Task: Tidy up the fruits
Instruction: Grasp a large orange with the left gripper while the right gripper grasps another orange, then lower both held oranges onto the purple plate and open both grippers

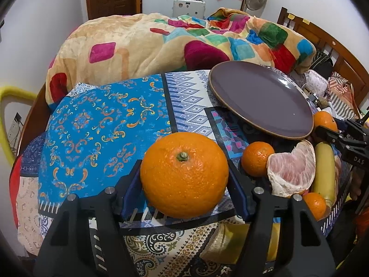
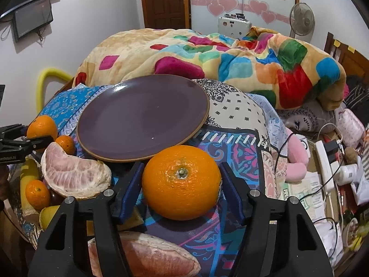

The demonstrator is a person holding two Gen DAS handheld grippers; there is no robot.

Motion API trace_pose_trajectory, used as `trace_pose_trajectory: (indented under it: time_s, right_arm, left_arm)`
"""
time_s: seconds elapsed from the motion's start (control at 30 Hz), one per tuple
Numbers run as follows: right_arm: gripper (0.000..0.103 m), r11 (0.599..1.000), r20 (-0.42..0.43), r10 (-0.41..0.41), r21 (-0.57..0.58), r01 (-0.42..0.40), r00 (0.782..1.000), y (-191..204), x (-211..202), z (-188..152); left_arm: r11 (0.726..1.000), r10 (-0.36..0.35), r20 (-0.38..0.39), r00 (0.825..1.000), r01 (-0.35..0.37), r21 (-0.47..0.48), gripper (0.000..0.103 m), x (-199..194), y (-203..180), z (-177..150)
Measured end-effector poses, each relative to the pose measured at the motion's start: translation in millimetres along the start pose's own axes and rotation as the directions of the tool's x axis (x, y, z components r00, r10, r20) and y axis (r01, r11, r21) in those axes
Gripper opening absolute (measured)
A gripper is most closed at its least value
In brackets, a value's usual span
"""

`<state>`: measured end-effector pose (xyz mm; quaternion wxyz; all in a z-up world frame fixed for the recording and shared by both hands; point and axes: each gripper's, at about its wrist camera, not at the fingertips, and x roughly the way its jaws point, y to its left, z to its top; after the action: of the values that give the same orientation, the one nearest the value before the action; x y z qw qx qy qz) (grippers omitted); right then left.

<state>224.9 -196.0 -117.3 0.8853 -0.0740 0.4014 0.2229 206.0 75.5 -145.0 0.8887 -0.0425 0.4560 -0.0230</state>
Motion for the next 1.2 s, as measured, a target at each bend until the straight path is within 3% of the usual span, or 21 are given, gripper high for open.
trace_pose_trajectory:
  time_s: [0.3,0.83,1.2]
  right_arm:
    - [0.062,1.0,0.062,-0.008,0.016,0.007,0.998,-6,-22,8]
    - [0.062,1.0,0.207,-0.006,-0.014,0.009,0.978,-1,-56,48]
    - [0.062,0.999,0.24,-0.011,-0.031,0.02,0.971,4,-40,74]
  left_arm:
    - [1.0,0.0,0.057,0.998,-0.001,0.012,0.067,-22,-10,10]
    - [0.999,-0.017,0.141,0.99,0.012,0.037,0.067,-41,-40,62]
    - [0.998,-0.017,0.184,0.983,0.006,0.057,0.067,-36,-58,95]
